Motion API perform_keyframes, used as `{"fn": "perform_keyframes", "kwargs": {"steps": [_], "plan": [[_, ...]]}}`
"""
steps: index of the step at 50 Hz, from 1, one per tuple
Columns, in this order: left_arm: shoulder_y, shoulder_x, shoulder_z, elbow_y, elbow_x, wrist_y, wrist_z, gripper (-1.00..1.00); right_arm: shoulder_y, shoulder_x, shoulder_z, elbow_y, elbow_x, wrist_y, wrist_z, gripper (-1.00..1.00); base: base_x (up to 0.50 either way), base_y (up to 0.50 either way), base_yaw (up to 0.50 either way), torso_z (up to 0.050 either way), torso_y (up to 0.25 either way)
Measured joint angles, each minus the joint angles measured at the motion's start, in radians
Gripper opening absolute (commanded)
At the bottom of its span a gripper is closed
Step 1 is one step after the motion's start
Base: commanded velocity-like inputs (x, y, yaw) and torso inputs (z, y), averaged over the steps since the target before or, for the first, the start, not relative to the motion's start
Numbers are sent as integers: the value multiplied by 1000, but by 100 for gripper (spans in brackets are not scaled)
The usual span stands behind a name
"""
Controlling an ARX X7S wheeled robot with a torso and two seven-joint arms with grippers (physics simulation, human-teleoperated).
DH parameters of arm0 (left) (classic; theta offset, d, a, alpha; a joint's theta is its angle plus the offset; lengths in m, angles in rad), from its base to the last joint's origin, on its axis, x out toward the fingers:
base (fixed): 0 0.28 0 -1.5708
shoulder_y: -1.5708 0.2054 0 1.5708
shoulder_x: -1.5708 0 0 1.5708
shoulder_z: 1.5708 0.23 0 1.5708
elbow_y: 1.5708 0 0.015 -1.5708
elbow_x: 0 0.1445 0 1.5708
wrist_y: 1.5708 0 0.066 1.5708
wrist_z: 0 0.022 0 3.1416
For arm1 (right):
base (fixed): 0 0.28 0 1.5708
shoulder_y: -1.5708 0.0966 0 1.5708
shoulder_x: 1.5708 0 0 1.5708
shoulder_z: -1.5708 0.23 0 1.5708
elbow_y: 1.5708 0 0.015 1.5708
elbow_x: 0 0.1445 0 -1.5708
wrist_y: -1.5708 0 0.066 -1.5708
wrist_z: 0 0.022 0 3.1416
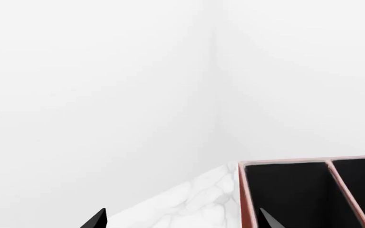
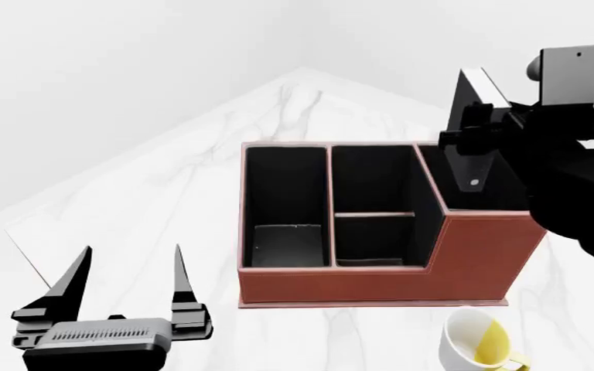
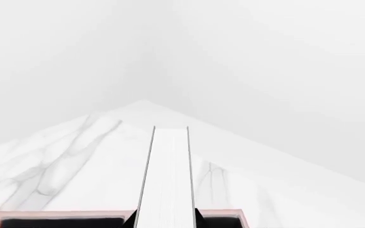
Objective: Pick up the book and place it in the right compartment of the caddy.
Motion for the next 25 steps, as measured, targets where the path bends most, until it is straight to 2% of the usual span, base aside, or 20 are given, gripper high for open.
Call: {"fn": "perform_keyframes", "kwargs": {"steps": [25], "plan": [[-3, -4, 4, -2, -2, 1, -5, 100, -21, -15, -15, 55, -29, -34, -25, -100, 0, 0, 0, 0, 2]]}}
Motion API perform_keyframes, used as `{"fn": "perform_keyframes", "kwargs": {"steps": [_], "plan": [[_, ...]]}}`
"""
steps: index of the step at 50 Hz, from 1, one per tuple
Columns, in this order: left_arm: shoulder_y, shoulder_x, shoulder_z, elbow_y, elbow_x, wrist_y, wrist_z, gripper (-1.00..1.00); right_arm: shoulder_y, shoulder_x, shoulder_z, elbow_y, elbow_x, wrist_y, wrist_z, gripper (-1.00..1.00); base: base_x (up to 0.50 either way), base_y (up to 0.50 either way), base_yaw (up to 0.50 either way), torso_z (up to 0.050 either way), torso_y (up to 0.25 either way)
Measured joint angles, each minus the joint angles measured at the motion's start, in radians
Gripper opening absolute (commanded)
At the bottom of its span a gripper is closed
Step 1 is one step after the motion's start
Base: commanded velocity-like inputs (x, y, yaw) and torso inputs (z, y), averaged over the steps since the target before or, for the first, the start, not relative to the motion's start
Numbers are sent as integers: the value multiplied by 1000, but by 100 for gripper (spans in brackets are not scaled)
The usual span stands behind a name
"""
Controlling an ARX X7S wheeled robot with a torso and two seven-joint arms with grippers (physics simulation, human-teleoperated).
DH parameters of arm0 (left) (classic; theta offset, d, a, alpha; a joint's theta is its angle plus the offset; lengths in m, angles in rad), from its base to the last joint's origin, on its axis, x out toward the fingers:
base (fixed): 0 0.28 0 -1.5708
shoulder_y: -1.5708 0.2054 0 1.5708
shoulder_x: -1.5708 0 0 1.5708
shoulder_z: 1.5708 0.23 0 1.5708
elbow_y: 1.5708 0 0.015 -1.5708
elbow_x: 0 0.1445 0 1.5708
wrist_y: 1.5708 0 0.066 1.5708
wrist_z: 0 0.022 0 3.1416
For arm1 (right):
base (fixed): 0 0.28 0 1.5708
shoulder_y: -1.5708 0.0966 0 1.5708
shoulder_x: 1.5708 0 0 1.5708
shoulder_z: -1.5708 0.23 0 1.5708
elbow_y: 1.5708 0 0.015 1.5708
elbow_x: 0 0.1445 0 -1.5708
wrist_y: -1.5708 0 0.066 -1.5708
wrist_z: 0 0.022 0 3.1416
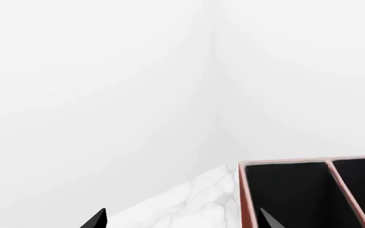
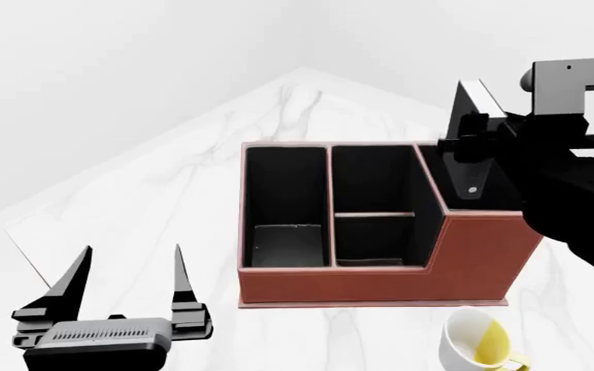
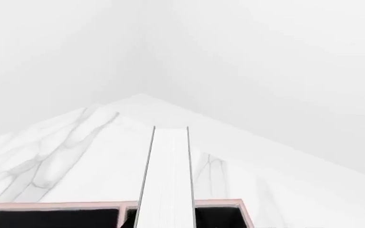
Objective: Pick up the book and place it in the right compartment of the caddy.
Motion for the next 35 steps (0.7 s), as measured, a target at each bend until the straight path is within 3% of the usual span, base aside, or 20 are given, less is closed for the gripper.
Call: {"fn": "perform_keyframes", "kwargs": {"steps": [35], "plan": [[-2, -5, 6, -4, -2, 4, -7, 100, -49, -11, -12, 48, -25, -49, -29, -100, 0, 0, 0, 0, 2]]}}
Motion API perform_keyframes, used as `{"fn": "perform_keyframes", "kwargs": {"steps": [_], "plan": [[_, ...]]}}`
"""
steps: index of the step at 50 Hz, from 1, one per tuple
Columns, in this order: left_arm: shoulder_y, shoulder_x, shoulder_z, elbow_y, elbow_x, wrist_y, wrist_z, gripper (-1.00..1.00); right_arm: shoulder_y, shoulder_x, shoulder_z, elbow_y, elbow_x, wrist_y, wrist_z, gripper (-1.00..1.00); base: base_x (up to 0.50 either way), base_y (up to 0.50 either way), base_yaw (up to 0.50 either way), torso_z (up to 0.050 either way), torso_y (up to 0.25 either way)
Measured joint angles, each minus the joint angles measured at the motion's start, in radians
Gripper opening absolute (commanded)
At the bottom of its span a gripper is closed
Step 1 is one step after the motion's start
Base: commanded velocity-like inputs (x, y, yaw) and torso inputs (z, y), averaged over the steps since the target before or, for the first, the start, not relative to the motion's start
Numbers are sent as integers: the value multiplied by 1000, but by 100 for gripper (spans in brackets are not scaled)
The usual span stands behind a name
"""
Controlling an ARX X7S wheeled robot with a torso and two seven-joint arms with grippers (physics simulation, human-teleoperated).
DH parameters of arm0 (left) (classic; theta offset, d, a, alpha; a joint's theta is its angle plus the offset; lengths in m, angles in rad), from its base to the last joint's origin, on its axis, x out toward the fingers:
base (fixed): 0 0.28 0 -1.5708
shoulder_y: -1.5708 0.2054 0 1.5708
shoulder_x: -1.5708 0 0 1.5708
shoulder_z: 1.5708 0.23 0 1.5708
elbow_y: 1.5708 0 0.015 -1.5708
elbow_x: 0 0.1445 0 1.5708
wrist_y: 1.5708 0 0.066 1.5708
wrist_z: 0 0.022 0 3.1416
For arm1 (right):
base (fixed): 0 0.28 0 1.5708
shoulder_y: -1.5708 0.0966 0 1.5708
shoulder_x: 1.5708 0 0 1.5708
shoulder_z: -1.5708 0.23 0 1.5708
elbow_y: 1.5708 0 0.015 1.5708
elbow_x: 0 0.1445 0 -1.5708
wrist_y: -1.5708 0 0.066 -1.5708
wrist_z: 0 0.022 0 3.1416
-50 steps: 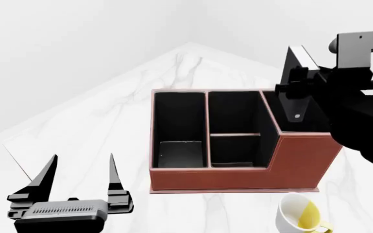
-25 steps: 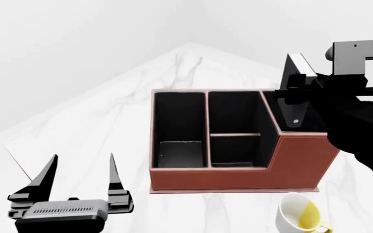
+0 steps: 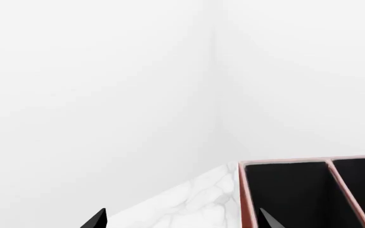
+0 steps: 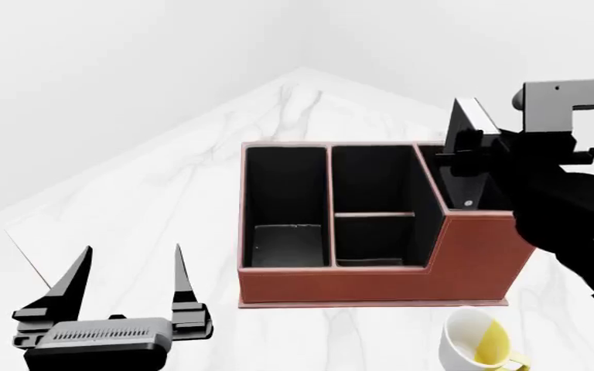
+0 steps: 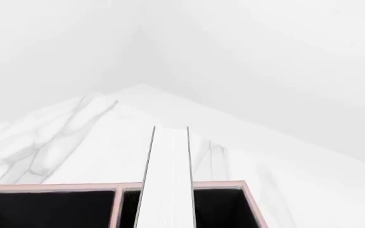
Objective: Pick up the book and place it in the right compartment of the caddy.
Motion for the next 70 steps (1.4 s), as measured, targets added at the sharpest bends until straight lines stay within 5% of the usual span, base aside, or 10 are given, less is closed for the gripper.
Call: {"fn": "perform_keyframes", "kwargs": {"steps": [70], "plan": [[-4, -10, 12, -4, -5, 5, -12, 100, -89, -36, -16, 129, -51, -112, -66, -100, 0, 0, 0, 0, 2]]}}
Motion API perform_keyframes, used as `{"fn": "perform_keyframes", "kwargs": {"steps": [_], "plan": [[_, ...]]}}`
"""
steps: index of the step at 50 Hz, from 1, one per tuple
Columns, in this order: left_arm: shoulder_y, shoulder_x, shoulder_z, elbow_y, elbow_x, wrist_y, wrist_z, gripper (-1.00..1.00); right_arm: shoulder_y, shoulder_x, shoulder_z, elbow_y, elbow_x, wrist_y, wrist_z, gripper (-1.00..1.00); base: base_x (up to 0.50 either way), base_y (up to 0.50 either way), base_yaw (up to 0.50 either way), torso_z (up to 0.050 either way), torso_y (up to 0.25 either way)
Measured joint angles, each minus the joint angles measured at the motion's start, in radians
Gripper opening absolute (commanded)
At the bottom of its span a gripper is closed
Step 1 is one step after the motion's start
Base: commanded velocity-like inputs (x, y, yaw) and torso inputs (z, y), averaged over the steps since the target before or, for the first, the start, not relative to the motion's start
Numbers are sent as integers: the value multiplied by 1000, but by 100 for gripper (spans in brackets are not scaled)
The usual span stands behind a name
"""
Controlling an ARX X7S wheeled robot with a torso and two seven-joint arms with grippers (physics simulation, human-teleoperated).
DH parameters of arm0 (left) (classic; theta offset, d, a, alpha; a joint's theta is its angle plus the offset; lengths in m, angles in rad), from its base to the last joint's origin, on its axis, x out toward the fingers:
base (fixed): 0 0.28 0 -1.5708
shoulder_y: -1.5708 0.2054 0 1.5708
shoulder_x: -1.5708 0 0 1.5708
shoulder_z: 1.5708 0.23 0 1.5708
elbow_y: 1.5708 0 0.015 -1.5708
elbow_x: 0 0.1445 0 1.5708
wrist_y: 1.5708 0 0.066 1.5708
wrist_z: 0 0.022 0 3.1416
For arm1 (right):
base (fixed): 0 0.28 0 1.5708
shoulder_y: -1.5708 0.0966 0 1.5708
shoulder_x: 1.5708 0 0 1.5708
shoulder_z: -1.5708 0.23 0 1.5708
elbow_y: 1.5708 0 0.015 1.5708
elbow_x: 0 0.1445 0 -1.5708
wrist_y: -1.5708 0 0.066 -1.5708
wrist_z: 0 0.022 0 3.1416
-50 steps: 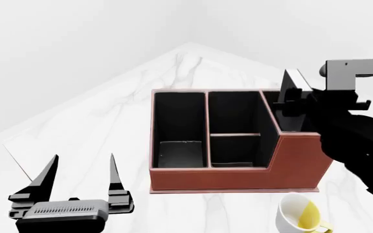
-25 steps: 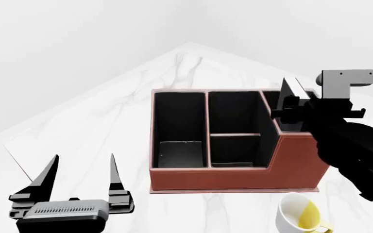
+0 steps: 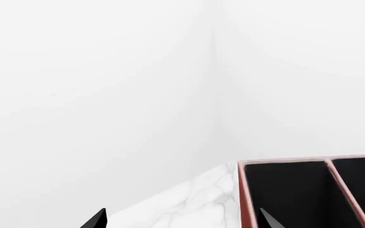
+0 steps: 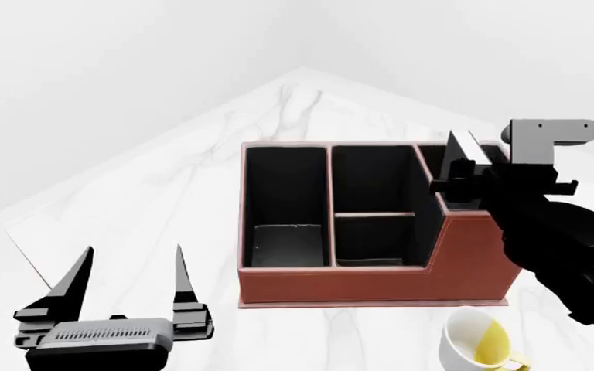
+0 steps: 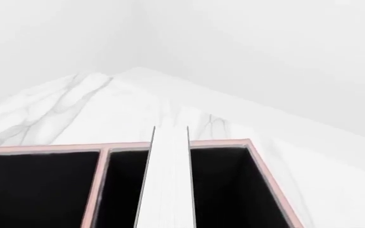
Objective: Pick up the book and place it in the right compartment of the caddy.
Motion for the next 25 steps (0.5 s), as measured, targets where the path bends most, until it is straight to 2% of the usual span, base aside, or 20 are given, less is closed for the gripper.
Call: {"fn": "perform_keyframes", "kwargs": {"steps": [2, 3, 25], "plan": [[0, 0, 0, 0, 0, 0, 0, 100, -1, 0, 0, 1, 0, -1, -1, -100, 0, 0, 0, 0, 0], [0, 0, 0, 0, 0, 0, 0, 100, -1, 0, 0, 1, 0, -1, -2, 100, 0, 0, 0, 0, 0], [-2, -4, 3, -1, -3, 2, -5, 100, 9, 5, 15, -14, -56, -10, -17, 100, 0, 0, 0, 0, 0]]}}
